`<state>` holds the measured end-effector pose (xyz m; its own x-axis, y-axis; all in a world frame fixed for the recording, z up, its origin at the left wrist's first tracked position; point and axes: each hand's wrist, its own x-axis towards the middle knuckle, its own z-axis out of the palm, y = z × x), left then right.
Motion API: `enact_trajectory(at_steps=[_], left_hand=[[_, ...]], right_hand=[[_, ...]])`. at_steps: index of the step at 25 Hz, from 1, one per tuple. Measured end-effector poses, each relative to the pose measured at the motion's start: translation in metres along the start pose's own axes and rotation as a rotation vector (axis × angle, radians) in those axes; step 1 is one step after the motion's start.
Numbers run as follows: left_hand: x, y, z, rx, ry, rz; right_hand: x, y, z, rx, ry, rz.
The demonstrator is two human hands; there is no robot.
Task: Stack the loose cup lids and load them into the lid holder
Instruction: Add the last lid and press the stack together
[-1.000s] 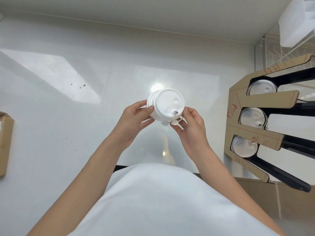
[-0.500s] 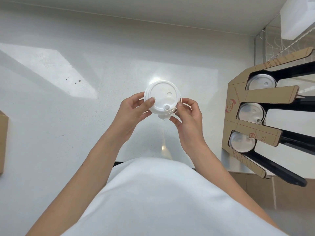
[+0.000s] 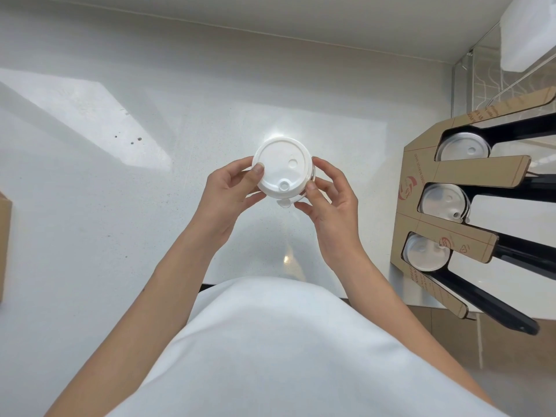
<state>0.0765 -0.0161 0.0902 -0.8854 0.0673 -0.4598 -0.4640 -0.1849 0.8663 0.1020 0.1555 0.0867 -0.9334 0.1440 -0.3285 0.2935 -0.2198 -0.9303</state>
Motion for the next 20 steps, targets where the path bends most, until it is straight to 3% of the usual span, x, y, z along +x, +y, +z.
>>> enact_trajectory(at_steps=[13,20], left_hand=[[-0.003,0.0,0.001,0.263,0.044,0.108],[-0.016,0.001,0.005,0.475,-0.018,0.349]], right_hand=[[-0.003,-0.005,0.004,-0.205,0.149,0.048],[-0.008,-0.006,0.002,-0.374,0.095,-0.104]])
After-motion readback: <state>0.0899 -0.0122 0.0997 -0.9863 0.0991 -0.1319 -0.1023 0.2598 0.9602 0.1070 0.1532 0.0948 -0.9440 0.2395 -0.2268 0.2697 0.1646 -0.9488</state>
